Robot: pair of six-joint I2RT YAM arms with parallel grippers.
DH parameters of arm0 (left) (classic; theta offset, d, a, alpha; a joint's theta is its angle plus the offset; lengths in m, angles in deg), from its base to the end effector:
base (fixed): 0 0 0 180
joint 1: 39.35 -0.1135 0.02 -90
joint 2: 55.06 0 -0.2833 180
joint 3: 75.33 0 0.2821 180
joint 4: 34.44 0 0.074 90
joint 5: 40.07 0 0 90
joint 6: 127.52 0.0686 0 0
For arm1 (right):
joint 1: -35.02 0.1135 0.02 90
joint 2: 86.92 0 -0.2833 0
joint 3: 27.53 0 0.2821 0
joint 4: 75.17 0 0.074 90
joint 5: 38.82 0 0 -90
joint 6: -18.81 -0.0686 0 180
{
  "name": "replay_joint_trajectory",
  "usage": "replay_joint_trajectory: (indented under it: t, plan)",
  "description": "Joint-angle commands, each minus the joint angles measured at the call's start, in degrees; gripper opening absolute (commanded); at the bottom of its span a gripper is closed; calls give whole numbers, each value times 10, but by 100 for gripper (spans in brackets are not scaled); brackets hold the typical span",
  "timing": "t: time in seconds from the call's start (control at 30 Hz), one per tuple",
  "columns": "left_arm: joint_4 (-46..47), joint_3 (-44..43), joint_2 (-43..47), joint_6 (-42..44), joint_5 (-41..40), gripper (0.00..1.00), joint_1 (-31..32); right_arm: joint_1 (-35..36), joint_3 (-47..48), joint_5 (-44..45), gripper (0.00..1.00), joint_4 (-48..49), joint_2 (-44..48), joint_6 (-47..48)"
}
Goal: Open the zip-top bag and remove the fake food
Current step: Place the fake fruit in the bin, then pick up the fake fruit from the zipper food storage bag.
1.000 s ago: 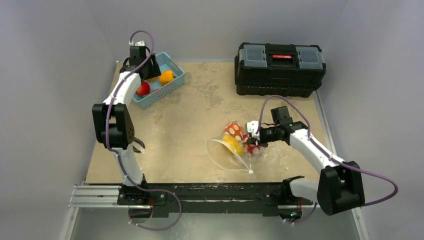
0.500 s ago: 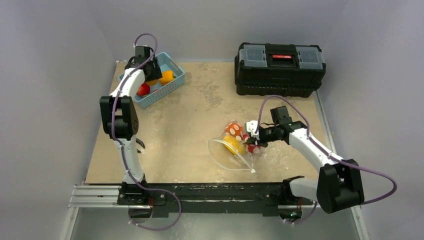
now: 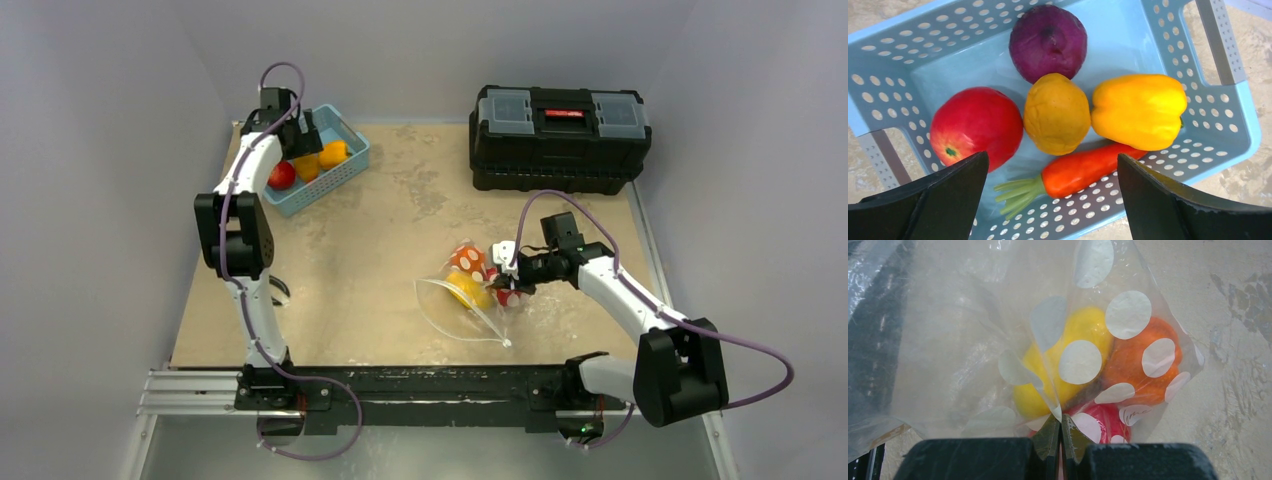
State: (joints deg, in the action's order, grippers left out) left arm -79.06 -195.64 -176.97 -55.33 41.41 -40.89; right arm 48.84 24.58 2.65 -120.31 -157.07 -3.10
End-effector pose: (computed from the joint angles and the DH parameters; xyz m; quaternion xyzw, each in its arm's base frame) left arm 0.5494 0.0249 0.2437 -0.1828 0.9075 0.0156 0.3778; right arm 0.2265 0.1087 0.1860 -0.6532 0.6073 0.2593 0.3705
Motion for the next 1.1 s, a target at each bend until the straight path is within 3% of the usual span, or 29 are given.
replay_joint_trajectory:
  t: [0.0, 0.2, 0.5, 0.73, 1.07]
  plan:
    - [-10, -14, 57, -1, 39, 100, -2, 1, 15, 8, 1, 6, -1, -2]
    - [23, 92, 172, -13, 130, 100, -2, 1, 15, 6, 2, 4, 3, -1]
    - [122, 354, 404, -63, 300, 100, 5, 1, 17, -1, 4, 1, 12, 1]
    - [118, 510, 595, -66, 309, 100, 75, 1, 16, -4, 6, 0, 17, 2]
    - [99, 640, 808, -124, 258, 100, 226, 1, 16, -6, 8, -3, 19, 5]
